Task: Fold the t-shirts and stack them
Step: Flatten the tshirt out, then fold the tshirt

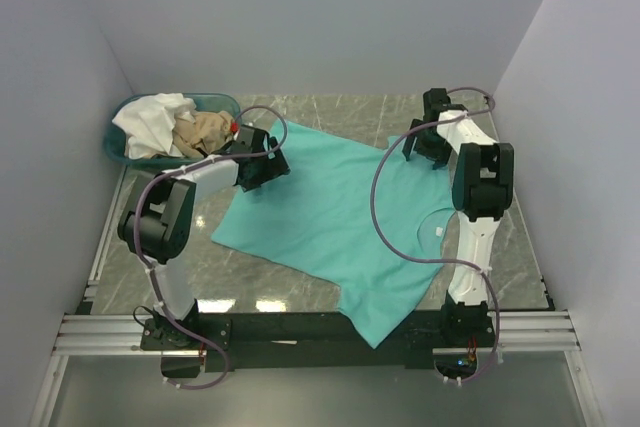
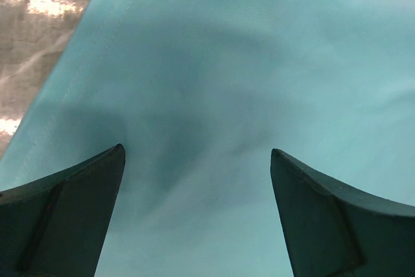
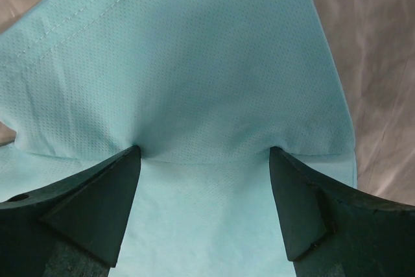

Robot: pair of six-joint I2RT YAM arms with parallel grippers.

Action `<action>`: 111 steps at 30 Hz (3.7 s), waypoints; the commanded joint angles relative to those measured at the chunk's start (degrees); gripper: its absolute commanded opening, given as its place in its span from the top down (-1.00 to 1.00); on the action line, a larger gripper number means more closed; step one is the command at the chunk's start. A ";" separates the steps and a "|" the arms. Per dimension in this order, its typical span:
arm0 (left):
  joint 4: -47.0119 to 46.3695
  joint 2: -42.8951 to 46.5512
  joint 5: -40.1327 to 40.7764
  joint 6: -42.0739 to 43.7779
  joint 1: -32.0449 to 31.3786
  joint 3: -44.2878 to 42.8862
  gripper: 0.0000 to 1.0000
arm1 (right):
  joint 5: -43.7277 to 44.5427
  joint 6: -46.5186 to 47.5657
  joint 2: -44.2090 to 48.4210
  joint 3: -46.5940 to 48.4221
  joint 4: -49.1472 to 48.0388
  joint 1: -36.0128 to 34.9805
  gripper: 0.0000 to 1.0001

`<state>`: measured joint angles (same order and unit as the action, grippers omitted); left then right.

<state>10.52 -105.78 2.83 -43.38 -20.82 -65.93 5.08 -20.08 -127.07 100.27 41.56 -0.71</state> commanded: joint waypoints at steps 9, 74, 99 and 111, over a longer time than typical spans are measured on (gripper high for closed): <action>-0.95 -2.94 -5.03 0.66 0.08 -5.61 -0.99 | -0.77 10.05 -16.00 29.77 12.49 3.79 -0.70; 5.73 34.50 8.23 -15.16 0.51 35.88 0.99 | 5.46 -7.26 79.00 -56.59 0.36 -23.85 -0.76; 5.64 34.50 7.63 -12.88 3.86 33.94 0.99 | 3.17 -30.64 62.48 -67.75 7.66 -60.29 -0.22; 6.18 34.59 7.10 -12.70 3.86 33.41 0.99 | 8.72 -34.77 58.32 -68.53 7.57 -58.54 0.79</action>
<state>17.02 -71.64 10.17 -57.01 -17.10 -30.57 9.50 -52.18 -70.59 33.54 49.21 -60.40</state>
